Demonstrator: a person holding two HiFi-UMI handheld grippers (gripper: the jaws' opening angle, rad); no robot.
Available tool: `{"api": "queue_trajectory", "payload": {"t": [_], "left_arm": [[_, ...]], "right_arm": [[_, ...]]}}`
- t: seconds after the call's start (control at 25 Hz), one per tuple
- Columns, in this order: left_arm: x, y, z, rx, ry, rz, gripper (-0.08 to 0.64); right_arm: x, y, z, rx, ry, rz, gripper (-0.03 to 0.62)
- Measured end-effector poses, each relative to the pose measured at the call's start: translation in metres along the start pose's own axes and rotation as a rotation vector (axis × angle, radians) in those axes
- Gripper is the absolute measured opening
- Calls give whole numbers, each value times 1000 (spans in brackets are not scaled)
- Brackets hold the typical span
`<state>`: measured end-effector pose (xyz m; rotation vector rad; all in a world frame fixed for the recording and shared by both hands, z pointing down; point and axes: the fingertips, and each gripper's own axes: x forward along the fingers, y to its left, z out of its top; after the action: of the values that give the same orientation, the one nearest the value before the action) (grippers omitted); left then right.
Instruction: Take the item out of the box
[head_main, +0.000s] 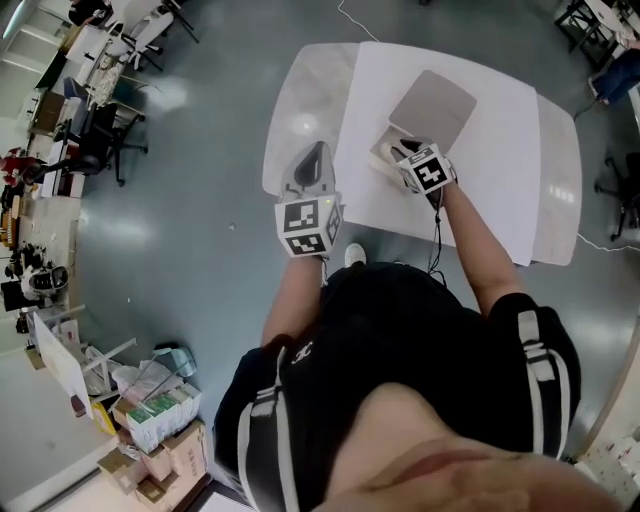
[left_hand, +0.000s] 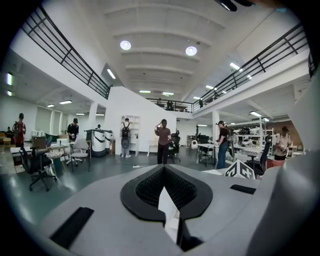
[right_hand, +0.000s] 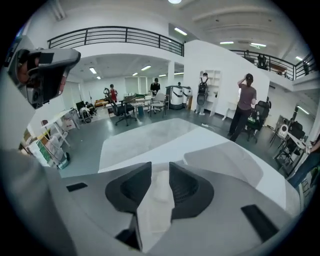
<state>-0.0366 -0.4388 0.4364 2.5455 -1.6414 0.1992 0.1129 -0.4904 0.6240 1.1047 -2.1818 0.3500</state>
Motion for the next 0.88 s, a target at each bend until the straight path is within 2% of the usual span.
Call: {"api": "queue_trajectory", "payload": {"t": [0.48,0.64,0.88], "left_arm": [[-25,45,-10,-15,31,103,11],[-30,55,-14,-14,41,124,11],[-34,67,-22,-17,48,153,11]], "right_arm": [[68,-12,-42,7,227,31,109],[85,-16,-46,2,270,27,118],[109,-17,-66,20,393,54,141]]}}
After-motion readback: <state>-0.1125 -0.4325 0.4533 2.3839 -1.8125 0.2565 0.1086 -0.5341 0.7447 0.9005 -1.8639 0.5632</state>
